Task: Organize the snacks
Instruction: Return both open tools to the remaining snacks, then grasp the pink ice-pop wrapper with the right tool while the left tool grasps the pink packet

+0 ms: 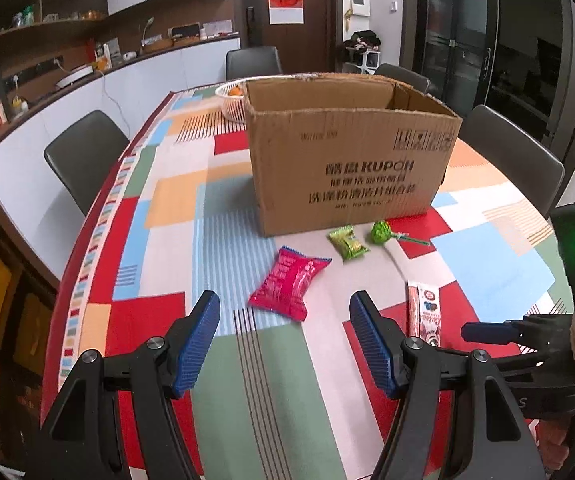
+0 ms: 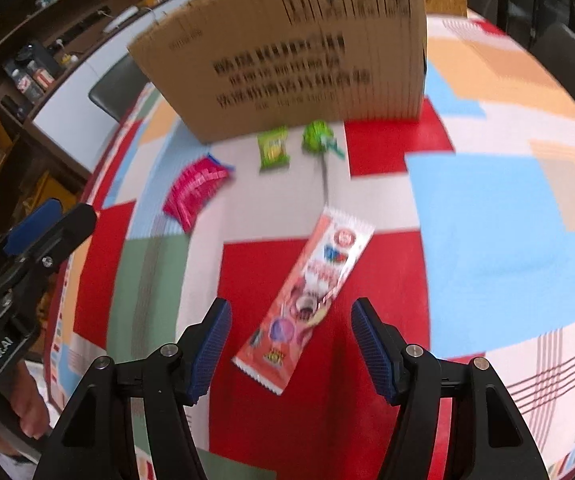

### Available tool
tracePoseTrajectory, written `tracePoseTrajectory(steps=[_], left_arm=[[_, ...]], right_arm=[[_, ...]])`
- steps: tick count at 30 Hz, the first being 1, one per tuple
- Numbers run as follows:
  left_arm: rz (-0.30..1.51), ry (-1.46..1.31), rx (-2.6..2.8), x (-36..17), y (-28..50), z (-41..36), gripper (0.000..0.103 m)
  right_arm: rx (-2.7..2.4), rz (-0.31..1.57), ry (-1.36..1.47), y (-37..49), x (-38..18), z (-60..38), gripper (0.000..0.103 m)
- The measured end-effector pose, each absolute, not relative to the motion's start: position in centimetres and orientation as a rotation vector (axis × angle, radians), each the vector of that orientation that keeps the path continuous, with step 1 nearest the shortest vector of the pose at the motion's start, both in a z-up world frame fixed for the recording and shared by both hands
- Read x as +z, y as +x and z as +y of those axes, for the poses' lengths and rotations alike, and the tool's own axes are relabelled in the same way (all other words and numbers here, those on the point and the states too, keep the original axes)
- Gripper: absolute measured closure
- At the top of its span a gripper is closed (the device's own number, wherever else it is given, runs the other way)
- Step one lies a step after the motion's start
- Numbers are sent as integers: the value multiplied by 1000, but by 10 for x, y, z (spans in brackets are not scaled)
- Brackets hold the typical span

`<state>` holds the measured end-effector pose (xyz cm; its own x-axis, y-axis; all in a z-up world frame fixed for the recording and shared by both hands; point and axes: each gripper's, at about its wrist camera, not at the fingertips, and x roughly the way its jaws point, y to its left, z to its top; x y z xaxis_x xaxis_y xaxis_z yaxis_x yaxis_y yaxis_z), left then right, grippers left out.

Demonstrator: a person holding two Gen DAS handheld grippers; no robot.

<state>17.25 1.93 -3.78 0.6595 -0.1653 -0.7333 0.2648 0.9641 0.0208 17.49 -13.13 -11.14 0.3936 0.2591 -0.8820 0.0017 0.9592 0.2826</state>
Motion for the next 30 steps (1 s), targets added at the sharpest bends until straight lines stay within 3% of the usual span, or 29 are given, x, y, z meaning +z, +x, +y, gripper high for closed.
tracePoseTrajectory(steps=[17,22,30], left_arm=[[912,137,-246,-78,205,30,36],[950,122,-272,-88,222,31,36],[977,210,-310,-102,251,12,34]], right_arm=[[117,1220,172,191,-137,-109,51],[71,1175,80,197,-139,-98,65],[67,1128,55,207,-138,-99,76]])
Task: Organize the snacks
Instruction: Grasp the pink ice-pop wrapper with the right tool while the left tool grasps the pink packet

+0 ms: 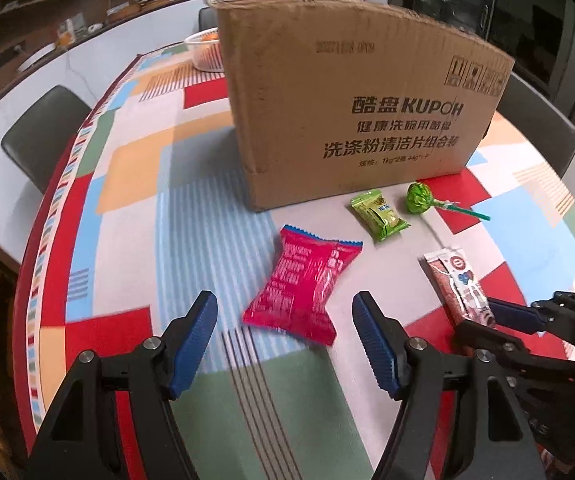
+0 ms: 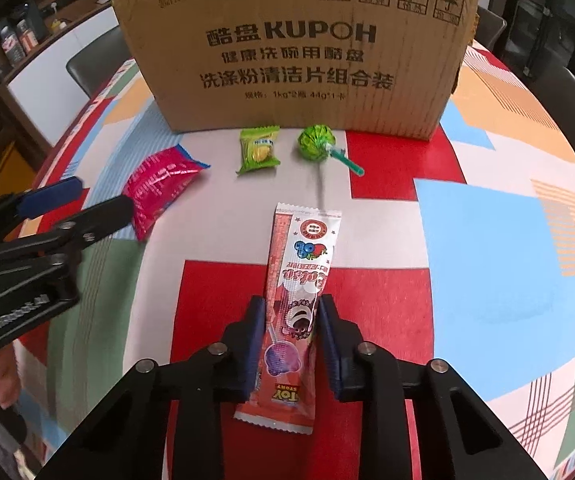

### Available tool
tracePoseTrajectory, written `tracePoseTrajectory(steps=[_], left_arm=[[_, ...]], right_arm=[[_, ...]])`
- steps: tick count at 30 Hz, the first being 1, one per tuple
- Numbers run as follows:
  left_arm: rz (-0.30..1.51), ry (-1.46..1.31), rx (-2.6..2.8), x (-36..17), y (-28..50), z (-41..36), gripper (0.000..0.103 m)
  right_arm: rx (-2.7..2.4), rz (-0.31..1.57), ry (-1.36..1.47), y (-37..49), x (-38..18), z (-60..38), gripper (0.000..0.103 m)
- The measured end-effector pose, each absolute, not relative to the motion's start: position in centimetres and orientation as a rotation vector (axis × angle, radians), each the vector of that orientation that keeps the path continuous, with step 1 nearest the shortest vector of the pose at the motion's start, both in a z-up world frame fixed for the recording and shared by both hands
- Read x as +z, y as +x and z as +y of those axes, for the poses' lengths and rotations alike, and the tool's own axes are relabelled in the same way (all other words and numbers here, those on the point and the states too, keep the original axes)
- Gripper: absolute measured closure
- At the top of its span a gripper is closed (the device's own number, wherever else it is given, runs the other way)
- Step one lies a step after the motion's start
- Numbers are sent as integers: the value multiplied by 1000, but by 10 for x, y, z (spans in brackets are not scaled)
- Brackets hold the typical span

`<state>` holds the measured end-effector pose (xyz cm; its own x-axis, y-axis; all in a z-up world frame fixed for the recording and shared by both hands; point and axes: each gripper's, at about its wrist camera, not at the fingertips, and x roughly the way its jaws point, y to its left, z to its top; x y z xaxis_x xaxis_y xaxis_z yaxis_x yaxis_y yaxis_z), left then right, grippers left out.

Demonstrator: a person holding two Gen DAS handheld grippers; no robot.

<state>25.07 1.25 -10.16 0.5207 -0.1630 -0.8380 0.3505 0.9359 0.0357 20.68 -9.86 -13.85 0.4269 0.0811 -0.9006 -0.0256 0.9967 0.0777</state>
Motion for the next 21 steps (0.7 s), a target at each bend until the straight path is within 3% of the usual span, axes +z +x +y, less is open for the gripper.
tracePoseTrajectory(steps=[10,12,15,21], left_arm=[[1009,252,-335,-115,271,0,34],[1016,243,-346,-116,273,-1,40],[1042,232,-357,-121,277,-3,60],[1053,209,-369,-121,272,-3,68]], right_arm=[[85,1117,89,221,-135,-108,79],[87,1112,93,225,-133,-108,79],[95,1101,96,226,-130,-111,79],[115,1079,100,225,-125,-113,79]])
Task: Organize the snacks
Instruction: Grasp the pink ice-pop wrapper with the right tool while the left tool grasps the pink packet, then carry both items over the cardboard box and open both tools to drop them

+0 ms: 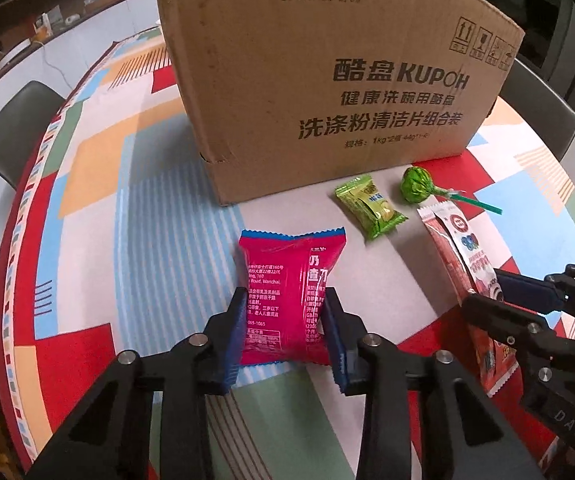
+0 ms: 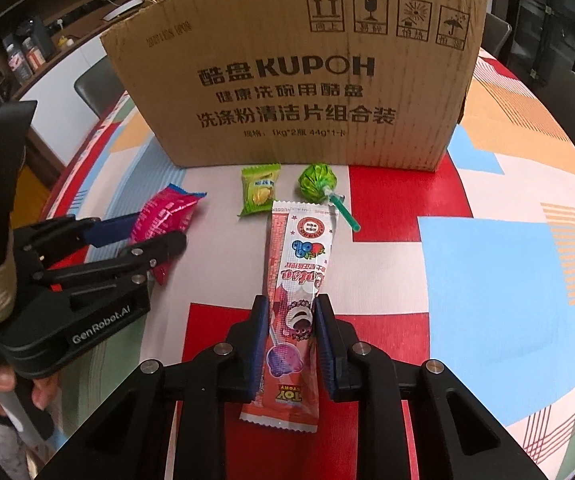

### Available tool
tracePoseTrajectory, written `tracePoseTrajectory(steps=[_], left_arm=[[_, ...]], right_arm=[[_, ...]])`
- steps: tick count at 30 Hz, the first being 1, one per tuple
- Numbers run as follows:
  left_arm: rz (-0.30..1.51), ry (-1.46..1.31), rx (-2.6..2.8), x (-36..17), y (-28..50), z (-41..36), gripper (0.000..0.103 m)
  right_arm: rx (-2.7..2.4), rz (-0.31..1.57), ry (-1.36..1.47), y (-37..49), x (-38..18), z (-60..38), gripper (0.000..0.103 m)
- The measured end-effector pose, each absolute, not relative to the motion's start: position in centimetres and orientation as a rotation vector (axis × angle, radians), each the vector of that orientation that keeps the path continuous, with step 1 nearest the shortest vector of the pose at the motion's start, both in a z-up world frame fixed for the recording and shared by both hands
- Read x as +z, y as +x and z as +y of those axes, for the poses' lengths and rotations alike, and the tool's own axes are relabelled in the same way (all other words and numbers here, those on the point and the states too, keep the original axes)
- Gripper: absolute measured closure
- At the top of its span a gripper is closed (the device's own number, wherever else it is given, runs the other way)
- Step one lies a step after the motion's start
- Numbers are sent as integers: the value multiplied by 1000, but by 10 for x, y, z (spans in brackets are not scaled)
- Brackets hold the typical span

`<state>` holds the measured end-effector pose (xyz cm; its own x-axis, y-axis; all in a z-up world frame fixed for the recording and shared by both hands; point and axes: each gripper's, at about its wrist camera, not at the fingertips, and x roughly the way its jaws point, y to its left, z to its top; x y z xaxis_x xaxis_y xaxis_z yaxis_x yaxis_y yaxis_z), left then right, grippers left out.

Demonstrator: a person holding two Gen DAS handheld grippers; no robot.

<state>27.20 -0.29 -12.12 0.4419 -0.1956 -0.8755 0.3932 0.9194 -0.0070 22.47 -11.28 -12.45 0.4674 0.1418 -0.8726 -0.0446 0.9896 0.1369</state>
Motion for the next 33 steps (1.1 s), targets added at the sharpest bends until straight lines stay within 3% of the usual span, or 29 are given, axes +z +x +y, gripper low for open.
tracePoseTrajectory(steps=[13,33], left_arm=[[1000,127,-295,-93,229,4,68],[717,63,-315,19,197,-4,68]], right_arm=[[170,1023,106,212,-96,-122,79],[226,817,129,184,-13,-148,79]])
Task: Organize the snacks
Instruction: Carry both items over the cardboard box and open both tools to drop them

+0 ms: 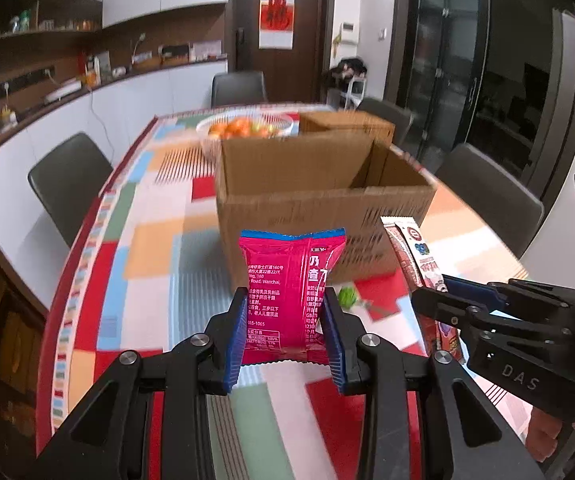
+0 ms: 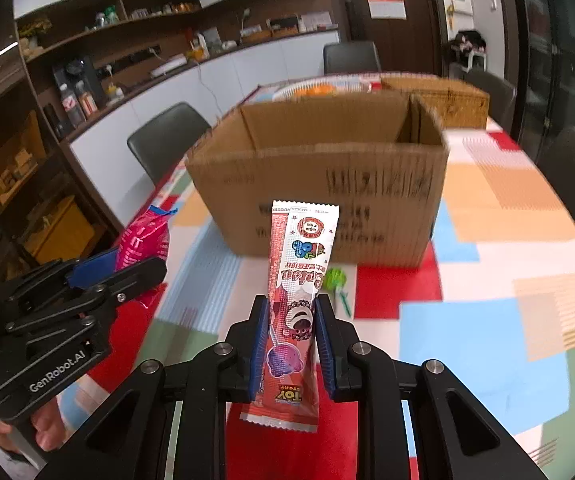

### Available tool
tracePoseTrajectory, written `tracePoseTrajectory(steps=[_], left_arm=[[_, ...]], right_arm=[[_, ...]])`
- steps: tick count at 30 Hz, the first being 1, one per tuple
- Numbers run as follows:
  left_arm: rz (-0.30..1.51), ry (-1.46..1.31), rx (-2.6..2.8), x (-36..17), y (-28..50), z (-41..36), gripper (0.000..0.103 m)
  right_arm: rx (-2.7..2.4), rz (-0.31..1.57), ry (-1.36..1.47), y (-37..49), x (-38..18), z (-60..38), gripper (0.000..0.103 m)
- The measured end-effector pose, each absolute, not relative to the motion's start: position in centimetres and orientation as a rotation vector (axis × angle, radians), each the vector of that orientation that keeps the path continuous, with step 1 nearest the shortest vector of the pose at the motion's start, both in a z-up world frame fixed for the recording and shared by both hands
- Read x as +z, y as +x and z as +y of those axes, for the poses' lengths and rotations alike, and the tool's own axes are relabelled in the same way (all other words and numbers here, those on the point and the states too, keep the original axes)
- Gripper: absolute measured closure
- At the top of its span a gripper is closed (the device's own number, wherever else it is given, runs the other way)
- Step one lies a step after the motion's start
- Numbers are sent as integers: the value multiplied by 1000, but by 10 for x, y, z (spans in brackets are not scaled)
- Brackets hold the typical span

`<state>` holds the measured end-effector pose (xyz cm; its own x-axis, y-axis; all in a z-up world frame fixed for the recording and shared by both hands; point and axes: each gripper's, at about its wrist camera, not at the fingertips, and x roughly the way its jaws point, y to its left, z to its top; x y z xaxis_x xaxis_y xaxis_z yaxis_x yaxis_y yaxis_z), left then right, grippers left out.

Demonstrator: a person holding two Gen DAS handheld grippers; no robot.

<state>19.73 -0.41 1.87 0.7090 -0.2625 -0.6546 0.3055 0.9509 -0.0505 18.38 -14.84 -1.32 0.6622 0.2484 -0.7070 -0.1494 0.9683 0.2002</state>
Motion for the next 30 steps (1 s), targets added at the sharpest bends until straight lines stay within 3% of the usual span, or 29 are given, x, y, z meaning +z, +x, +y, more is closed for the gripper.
tracePoseTrajectory(steps=[14,30], left_arm=[[572,66,-313,78,224,-26,68],[632,12,-283,84,294,-30,68]], right_arm=[[200,657,157,215,51,-168,79],[188,665,128,288,65,-175,78]])
